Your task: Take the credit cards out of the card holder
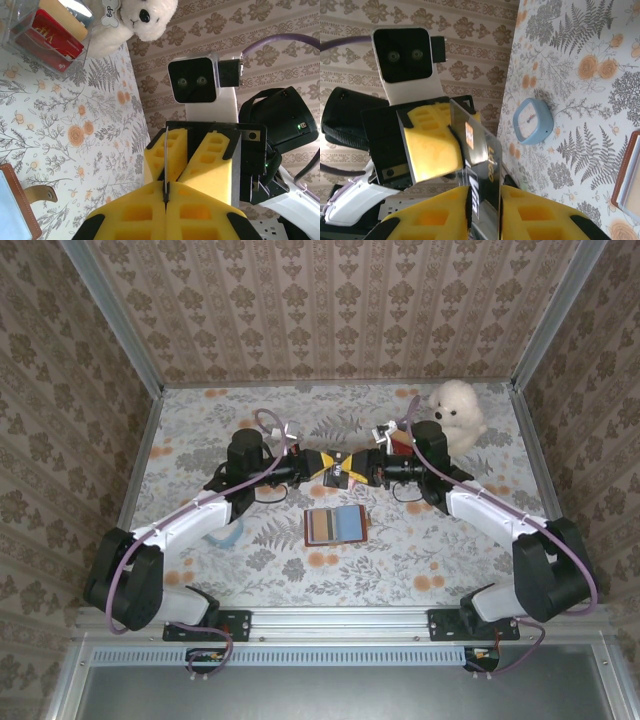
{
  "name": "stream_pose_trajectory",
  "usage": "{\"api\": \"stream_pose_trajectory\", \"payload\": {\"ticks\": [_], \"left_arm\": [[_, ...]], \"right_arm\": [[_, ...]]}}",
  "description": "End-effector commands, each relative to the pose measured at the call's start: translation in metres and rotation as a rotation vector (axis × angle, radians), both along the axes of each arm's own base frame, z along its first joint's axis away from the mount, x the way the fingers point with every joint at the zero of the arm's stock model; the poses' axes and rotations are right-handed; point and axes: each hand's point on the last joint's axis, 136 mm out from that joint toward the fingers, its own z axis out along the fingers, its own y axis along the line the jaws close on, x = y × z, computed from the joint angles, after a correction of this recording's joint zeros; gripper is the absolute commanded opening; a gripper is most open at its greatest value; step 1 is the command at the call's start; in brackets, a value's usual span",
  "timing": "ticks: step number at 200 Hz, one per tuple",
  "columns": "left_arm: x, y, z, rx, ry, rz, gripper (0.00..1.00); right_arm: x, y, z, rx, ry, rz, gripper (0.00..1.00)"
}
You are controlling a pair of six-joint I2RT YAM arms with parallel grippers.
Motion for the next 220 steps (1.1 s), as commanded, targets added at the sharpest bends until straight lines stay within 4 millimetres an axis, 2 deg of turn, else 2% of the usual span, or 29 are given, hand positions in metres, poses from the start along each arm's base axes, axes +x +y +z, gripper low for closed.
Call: {"api": "stream_pose_trajectory", "payload": {"ticks": [1, 18, 38, 49, 72, 103, 107, 140, 154, 176, 190, 220], "left_arm": [[0.006, -0.005, 0.008, -0.019, -0.013, 0.012, 0.0], [0.009, -0.003, 0.005, -0.012, 0.0, 0.027, 0.0], [0.014, 0.006, -0.007, 0.035, 0.024, 0.065, 0.17], [0.018, 0.015, -0.019, 0.087, 0.041, 0.102, 0.33], [0.024, 0.041, -0.048, 0.234, 0.063, 0.18, 0.62], [0.022, 0.075, -0.08, 0.484, 0.062, 0.231, 0.81], [0.026, 0.087, -0.084, 0.514, 0.074, 0.255, 0.82], [0.03, 0.118, -0.095, 0.632, 0.077, 0.301, 0.96], [0.032, 0.126, -0.094, 0.657, 0.07, 0.311, 1.0], [0.036, 0.135, -0.092, 0.683, 0.061, 0.324, 1.0], [0.038, 0.137, -0.092, 0.688, 0.061, 0.331, 1.0], [0.04, 0.138, -0.096, 0.686, 0.082, 0.324, 1.0]], "right_arm": [[0.011, 0.006, 0.019, 0.034, -0.055, -0.012, 0.18], [0.016, 0.005, 0.019, 0.023, -0.058, -0.019, 0.1], [0.022, -0.001, 0.013, -0.057, -0.074, -0.042, 0.01], [0.028, -0.01, 0.005, -0.138, -0.09, -0.07, 0.0], [0.049, -0.038, -0.006, -0.279, -0.136, -0.144, 0.0], [0.081, -0.083, 0.0, -0.435, -0.272, -0.236, 0.0], [0.086, -0.089, 0.002, -0.464, -0.297, -0.244, 0.0], [0.118, -0.13, 0.011, -0.728, -0.483, -0.241, 0.0], [0.127, -0.138, 0.014, -0.831, -0.602, -0.176, 0.0], [0.136, -0.141, 0.017, -0.954, -0.758, -0.069, 0.0], [0.144, -0.145, 0.011, -1.024, -0.792, -0.007, 0.0], [0.155, -0.157, -0.019, -1.164, -0.774, 0.163, 0.0]]}}
